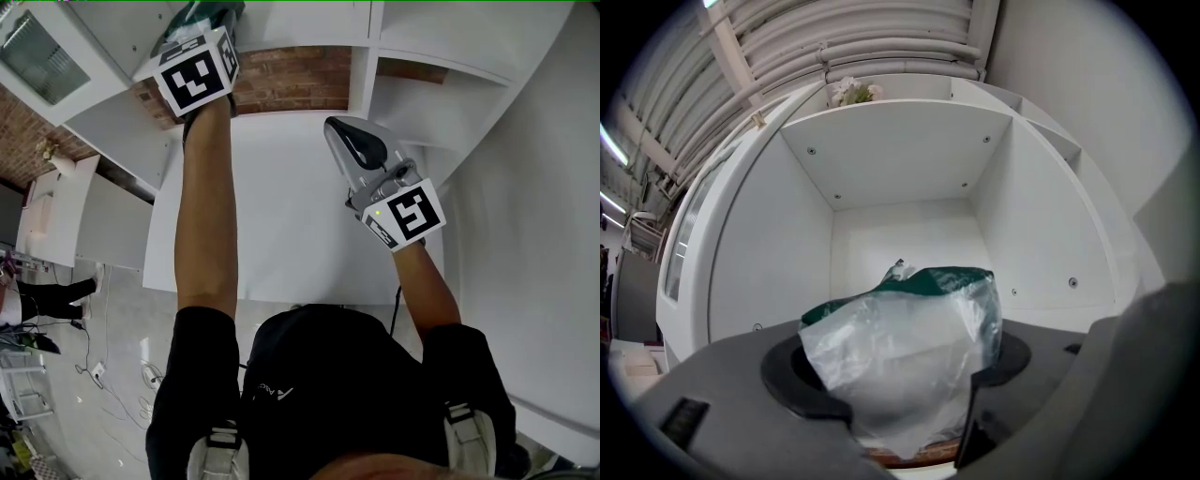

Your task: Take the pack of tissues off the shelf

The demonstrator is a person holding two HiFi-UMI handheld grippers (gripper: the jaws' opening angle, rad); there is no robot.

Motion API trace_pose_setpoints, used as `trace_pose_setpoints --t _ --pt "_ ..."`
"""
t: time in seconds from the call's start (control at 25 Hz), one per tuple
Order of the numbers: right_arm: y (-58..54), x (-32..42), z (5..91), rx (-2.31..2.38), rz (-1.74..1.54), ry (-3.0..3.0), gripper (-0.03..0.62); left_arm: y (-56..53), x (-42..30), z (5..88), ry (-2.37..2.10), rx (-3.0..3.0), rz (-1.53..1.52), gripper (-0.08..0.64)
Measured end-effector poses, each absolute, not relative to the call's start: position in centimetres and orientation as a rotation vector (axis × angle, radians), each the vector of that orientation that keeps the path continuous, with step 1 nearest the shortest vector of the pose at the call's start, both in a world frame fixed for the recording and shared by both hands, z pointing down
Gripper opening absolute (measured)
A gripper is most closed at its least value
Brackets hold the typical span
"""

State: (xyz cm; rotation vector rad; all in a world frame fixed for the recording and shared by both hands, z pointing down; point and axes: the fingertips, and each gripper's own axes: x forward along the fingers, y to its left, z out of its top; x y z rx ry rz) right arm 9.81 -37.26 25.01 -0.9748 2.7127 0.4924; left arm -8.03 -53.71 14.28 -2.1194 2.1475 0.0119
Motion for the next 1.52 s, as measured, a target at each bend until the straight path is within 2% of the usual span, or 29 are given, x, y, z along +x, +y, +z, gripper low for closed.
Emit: trace_pose_setpoints --t 0.52,1.08,1.52 --pt "-35.7 8.9 23.3 -0.973 0.454 2.672 0.002 -46.1 -7.8 11.4 1.938 -2.157 0.204 0.331" --pt "-31.0 8.5 22.2 -1.033 0.447 2.595 0.002 -31.8 -7.4 15.1 1.591 -2.348 0.534 0.331" --pt "-29.8 7.6 24.0 -1.074 0.468 2.603 0.002 -28.9 -6.4 19.5 1.516 -2.406 0.531 0.331"
